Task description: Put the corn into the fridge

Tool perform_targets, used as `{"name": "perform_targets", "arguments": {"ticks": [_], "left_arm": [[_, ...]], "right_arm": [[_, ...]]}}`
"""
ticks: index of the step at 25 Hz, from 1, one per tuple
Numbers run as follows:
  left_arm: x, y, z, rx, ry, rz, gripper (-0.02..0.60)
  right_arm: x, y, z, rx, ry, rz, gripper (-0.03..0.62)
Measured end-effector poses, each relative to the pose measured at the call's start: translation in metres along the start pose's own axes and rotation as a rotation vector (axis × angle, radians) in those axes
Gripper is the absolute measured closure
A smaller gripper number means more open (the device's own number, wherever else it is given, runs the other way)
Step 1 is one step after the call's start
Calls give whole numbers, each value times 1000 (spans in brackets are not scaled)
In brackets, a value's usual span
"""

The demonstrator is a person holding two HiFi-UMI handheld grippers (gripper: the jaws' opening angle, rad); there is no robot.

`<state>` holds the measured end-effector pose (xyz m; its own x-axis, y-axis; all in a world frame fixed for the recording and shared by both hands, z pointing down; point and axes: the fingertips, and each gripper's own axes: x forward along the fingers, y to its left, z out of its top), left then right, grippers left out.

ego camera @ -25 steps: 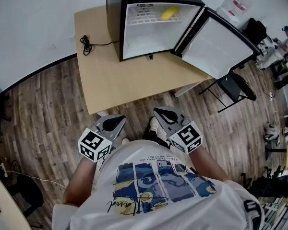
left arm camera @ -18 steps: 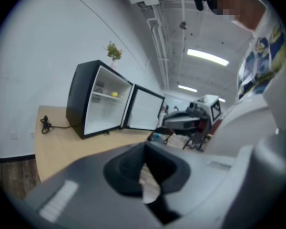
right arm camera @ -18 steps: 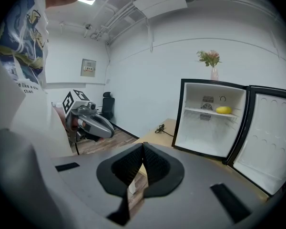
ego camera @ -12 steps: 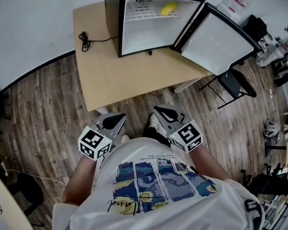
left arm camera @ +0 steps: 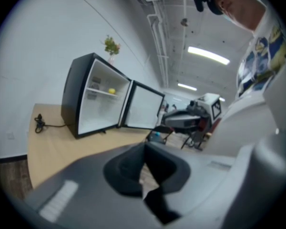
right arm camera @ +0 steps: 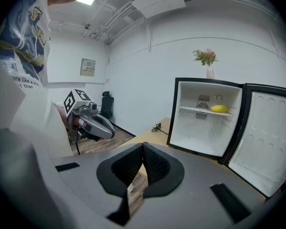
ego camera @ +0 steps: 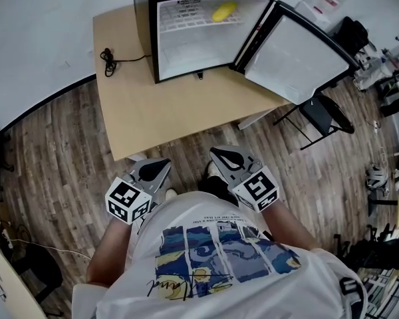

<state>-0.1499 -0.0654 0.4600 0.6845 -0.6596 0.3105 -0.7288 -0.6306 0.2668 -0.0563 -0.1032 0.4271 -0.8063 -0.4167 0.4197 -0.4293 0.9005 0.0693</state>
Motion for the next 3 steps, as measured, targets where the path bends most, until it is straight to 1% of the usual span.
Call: {"name": "perform_targets", "arguments": {"ticks": [3], "left_arm": [[21, -1, 8, 3, -2, -6, 572]], "right_arm": [[-6, -20, -5, 0, 1, -1, 582]]}}
